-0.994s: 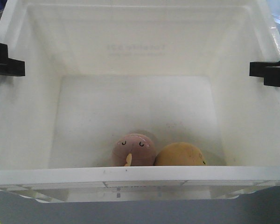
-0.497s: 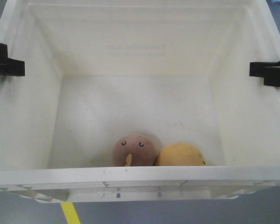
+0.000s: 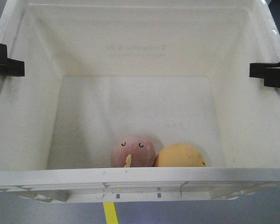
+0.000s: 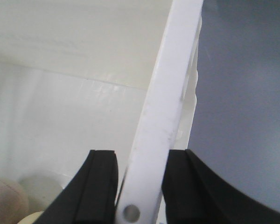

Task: Place moving items into box and shelve
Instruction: 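Keep holding the crate level with both grippers during driving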

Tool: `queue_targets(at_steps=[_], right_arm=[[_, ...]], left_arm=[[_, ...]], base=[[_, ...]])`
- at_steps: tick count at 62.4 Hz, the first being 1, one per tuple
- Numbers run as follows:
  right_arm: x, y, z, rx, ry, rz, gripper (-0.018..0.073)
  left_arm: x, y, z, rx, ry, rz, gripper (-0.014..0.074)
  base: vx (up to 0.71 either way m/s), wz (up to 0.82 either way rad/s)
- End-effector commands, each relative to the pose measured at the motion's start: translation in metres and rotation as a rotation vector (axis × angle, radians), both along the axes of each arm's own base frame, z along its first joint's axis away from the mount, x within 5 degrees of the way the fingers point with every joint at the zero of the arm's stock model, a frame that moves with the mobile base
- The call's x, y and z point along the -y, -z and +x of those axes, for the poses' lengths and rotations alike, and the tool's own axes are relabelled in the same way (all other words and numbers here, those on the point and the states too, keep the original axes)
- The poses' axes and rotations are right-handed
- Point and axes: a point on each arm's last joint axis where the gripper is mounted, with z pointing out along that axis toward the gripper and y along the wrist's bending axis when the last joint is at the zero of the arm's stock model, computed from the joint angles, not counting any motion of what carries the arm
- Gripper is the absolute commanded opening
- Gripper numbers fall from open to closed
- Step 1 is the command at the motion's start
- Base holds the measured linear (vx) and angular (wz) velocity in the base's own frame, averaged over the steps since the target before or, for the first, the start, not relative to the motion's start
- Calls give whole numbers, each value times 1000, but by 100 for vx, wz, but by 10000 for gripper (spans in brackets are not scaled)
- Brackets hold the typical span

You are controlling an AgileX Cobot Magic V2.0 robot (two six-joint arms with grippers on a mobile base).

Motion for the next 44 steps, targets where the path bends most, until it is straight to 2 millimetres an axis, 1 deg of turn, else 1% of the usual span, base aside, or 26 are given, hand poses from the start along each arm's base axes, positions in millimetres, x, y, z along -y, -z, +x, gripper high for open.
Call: queue_targets(at_steps=[1, 23, 44], right_arm=[[1, -27, -1, 182, 17, 49, -6], [1, -27, -1, 182, 17, 49, -6], [1, -27, -1, 182, 17, 49, -6]], left_arm=[[0, -31, -4, 196, -4, -103, -3], [0, -31, -4, 196, -4, -103, -3], [0, -31, -4, 196, -4, -103, -3]], base=[[-9, 46], [-7, 44], [-3, 33]])
